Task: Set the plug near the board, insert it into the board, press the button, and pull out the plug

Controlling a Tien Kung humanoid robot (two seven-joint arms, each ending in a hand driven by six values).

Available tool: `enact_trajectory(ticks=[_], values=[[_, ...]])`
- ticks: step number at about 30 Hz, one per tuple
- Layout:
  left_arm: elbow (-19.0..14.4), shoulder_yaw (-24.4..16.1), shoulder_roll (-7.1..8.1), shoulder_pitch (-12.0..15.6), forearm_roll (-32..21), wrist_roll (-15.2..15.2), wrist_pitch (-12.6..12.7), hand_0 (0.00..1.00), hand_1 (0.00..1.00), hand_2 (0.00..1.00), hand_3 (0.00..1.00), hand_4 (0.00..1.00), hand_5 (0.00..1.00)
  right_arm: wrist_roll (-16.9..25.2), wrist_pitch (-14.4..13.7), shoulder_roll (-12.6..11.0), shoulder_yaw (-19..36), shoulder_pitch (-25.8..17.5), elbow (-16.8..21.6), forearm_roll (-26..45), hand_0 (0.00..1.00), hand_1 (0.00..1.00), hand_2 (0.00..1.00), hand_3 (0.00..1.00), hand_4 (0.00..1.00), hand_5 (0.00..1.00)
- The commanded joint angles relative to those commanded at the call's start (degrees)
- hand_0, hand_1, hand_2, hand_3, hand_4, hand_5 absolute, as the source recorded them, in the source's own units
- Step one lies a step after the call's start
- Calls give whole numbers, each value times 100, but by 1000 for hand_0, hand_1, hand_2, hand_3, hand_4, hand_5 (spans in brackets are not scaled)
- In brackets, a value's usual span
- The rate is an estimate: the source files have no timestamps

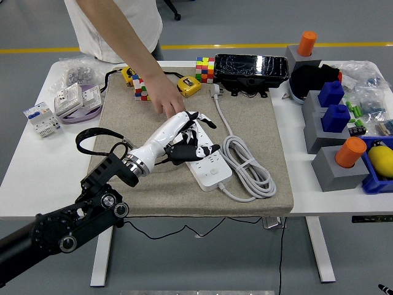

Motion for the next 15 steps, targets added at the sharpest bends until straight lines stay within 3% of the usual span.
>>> enact_trajectory(ticks=[4, 5, 10, 11, 15], values=[[298, -47, -57, 11, 374, 63, 318, 368, 403, 463, 579, 820, 278, -1, 0, 2, 2, 1, -2, 3, 573, 630, 601, 536, 880, 410], [373, -46, -73, 10, 521, 123, 364, 610, 666, 632, 668, 906, 312, -3, 2, 3, 1, 0, -4, 5, 573, 629, 601, 537, 880, 411], [440, -4, -74, 5, 574, 159, 377, 610, 666, 632, 668, 906, 312, -3, 1, 0, 12, 4, 1, 0, 573, 629, 601, 537, 880, 411], [421, 7, -71, 10, 568, 152, 375, 462, 556, 560, 664, 888, 298, -1, -2, -1, 16, 4, 2, 0, 574, 629, 601, 536, 880, 411], [238, 11, -50, 31, 431, 91, 300, 462, 556, 560, 664, 888, 298, -3, 0, 2, 9, 2, 1, -1, 574, 629, 601, 536, 880, 411]])
